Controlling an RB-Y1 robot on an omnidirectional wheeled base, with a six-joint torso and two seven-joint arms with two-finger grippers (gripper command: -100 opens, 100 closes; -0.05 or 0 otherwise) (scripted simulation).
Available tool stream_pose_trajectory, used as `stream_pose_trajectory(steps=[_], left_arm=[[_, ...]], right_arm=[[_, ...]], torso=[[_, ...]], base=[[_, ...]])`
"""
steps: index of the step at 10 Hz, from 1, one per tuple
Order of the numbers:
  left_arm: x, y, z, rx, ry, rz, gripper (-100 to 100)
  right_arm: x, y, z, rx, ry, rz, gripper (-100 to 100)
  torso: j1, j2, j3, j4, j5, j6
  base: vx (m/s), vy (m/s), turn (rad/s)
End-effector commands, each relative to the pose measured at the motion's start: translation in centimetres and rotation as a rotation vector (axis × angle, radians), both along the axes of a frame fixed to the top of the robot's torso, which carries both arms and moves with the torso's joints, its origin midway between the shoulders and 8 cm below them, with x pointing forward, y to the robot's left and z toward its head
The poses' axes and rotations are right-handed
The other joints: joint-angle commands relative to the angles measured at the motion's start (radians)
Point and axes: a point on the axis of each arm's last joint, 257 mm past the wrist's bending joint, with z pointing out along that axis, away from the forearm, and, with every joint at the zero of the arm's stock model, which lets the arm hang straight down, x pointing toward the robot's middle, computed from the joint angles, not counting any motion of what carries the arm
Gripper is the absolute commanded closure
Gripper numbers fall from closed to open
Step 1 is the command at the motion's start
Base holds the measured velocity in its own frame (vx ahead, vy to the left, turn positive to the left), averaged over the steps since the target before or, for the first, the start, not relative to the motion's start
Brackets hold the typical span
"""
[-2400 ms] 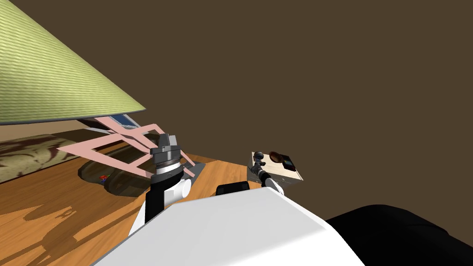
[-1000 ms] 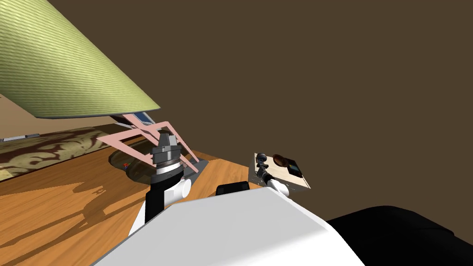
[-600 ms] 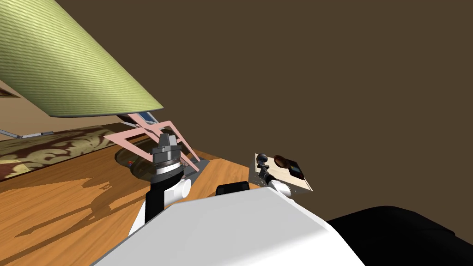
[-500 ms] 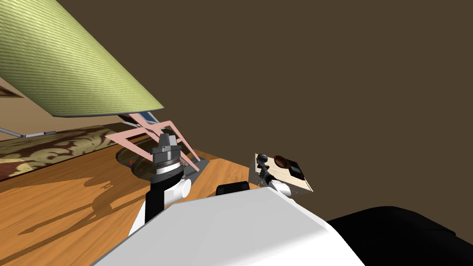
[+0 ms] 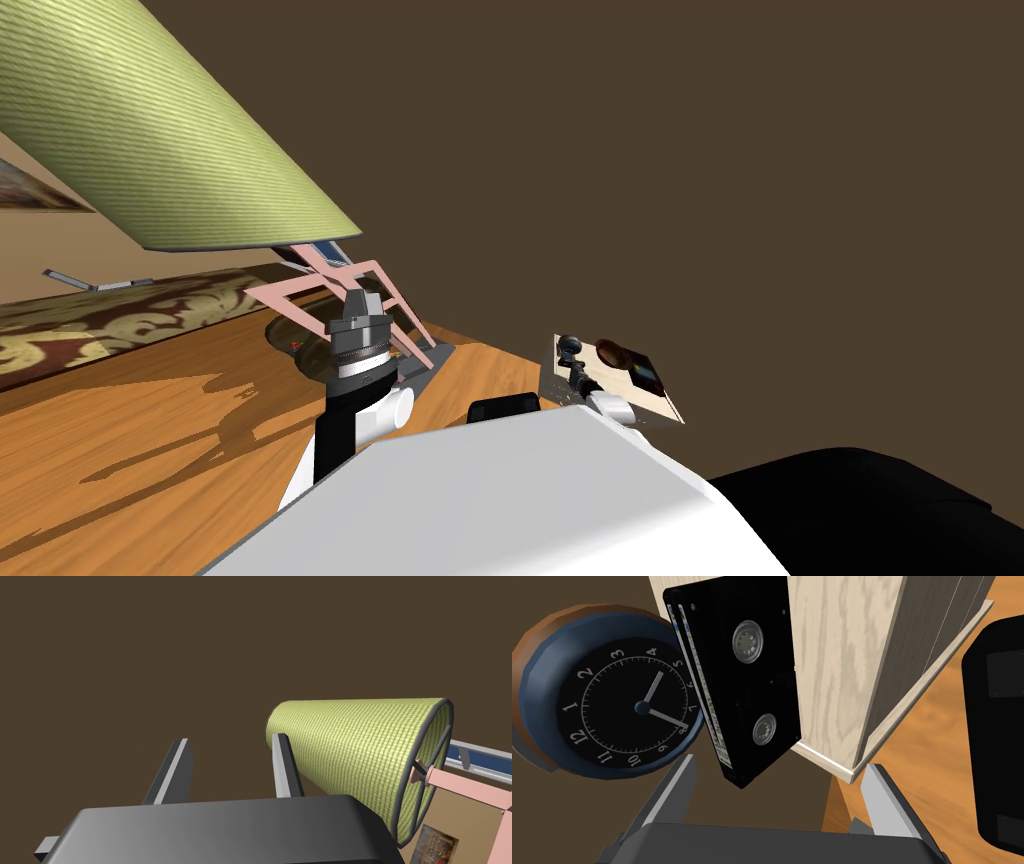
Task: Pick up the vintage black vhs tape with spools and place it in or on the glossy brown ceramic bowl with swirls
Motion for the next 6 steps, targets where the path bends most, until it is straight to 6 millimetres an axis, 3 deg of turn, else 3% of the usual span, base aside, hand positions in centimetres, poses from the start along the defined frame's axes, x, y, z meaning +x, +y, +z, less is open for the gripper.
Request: stream_pose_trajectory(steps=[1,4,6], left_arm=[[0.0,0.0,0.0,0.000,0.000,0.000,0],[0.0,0.0,0.0,0.000,0.000,0.000,0],[0.0,0.0,0.0,0.000,0.000,0.000,0]], right_arm=[[0.0,-0.5,-0.2,-0.032,0.010,0.014,-100],[-0.6,-3.2,-0.5,-0.129,0.047,0.051,-100],[-0.5,-3.4,-0.6,-0.133,0.048,0.053,-100]], torso=[[0.000,0.000,0.000,0.000,0.000,0.000],[0.000,-0.001,0.000,0.000,0.000,0.000],[-0.001,-0.002,-0.001,0.000,0.000,0.000]], base=[[0.006,-0.017,0.028],[0.020,-0.025,0.058],[0.021,-0.028,0.037]])
